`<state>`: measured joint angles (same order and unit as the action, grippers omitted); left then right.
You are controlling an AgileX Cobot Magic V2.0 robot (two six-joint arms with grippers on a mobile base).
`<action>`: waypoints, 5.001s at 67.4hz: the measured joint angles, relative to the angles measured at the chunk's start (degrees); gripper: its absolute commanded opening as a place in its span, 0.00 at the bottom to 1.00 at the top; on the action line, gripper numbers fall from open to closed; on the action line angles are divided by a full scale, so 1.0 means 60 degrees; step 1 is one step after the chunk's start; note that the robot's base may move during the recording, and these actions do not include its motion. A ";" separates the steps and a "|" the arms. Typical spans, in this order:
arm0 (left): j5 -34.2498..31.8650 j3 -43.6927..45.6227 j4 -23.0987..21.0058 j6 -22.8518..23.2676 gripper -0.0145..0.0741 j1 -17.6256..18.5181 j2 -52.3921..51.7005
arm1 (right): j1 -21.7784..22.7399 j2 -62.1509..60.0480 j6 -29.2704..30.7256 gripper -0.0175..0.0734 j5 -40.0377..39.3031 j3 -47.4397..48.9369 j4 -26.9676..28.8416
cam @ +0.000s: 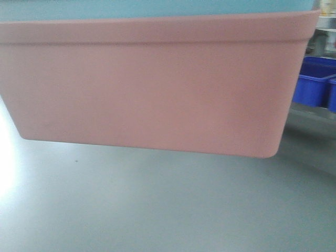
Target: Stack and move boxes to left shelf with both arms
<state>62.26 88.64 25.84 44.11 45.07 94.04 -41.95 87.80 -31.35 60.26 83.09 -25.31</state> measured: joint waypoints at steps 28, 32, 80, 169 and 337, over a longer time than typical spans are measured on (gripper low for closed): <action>0.0000 0.0000 0.0000 0.0000 0.16 0.0000 0.0000 | 0.0000 0.0000 0.0000 0.25 0.0000 0.0000 0.0000; 0.0000 0.0000 0.0000 0.0000 0.16 0.0000 0.0000 | 0.0000 0.0000 0.0000 0.25 0.0000 0.0000 0.0016; 0.0000 0.0000 0.0000 0.0000 0.16 0.0000 0.0000 | 0.0000 0.0000 0.0000 0.25 0.0000 0.0000 0.0016; 0.0000 0.0000 0.0000 0.0000 0.16 0.0000 0.0000 | 0.0000 0.0000 0.0000 0.25 0.0000 0.0000 0.0016; 0.0000 0.0000 0.0000 0.0000 0.16 0.0000 0.0000 | 0.0000 0.0000 0.0000 0.25 0.0000 0.0000 0.0016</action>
<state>62.26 88.64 25.84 44.11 45.07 94.04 -41.95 87.80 -31.35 60.26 83.09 -25.21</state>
